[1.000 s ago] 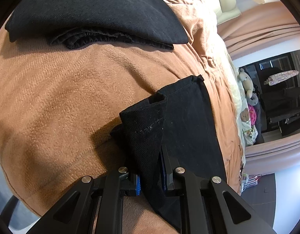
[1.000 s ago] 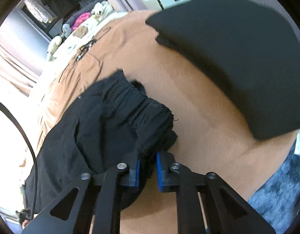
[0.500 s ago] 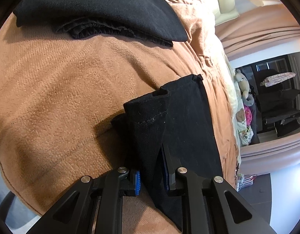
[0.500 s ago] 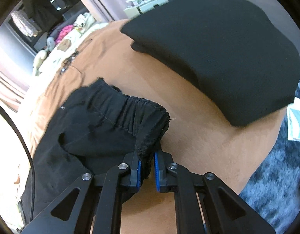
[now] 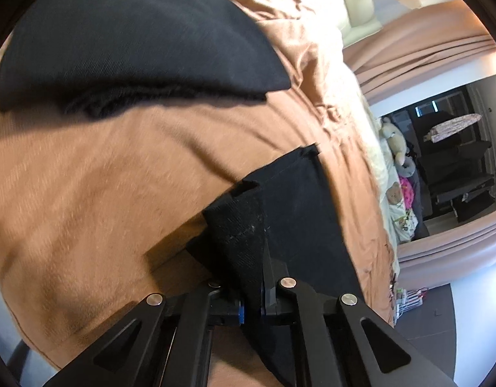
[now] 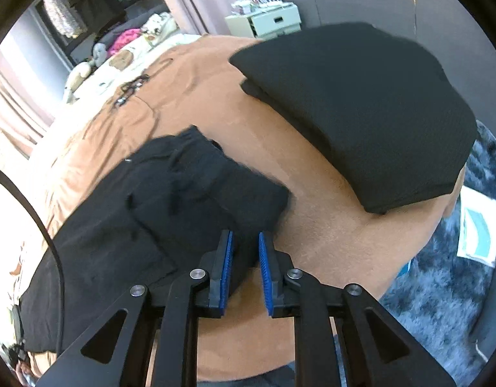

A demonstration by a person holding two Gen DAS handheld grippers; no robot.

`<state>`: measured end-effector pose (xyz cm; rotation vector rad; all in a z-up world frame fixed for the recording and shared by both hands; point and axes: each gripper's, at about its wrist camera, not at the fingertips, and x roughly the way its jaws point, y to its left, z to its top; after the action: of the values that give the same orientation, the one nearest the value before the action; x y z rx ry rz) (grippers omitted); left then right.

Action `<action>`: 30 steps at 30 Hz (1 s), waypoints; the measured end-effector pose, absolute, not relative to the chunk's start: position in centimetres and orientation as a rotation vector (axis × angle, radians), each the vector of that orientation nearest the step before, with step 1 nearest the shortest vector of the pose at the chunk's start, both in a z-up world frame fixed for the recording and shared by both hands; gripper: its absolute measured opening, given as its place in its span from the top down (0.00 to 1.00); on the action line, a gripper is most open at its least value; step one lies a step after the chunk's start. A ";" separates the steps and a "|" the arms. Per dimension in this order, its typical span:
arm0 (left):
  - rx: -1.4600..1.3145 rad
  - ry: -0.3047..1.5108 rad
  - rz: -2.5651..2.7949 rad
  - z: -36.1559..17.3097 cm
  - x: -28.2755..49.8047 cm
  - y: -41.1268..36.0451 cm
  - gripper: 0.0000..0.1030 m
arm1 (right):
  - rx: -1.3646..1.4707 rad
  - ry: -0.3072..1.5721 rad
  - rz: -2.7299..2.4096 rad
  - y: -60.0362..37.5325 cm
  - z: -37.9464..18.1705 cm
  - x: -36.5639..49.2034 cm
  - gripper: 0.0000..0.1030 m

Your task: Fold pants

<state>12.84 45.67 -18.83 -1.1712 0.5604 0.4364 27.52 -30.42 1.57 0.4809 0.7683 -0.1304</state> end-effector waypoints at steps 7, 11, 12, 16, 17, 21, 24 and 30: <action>-1.172 0.494 0.383 -16.5 13.1 46.1 0.96 | 0.410 0.726 -0.029 -26.7 4.3 28.0 0.87; -1.167 0.478 0.368 -15.0 13.4 46.0 0.96 | 0.365 0.741 0.073 -23.2 4.2 29.9 0.87; -1.165 0.472 0.362 -14.7 13.4 46.0 0.96 | 0.349 0.745 0.096 -22.1 4.1 30.4 0.87; -1.132 0.462 0.351 -13.1 14.0 45.7 0.96 | 0.313 0.773 0.189 -18.4 3.6 32.1 0.87; -1.135 0.459 0.346 -12.8 14.1 45.7 0.96 | 0.297 0.780 0.218 -17.1 3.6 32.6 0.87; -1.122 0.445 0.327 -11.6 14.6 45.6 0.96 | 0.257 0.790 0.298 -14.2 3.6 34.0 0.87; -1.109 0.440 0.315 -10.6 14.9 45.4 0.96 | 0.230 0.807 0.357 -11.8 3.1 34.9 0.87; -1.087 0.419 0.282 -8.6 15.2 45.0 0.96 | 0.143 0.847 0.487 -6.7 2.0 36.5 0.87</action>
<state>15.24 45.00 -8.59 -1.0872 0.4189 0.2822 36.47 -6.69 2.04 0.1426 0.8470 0.4870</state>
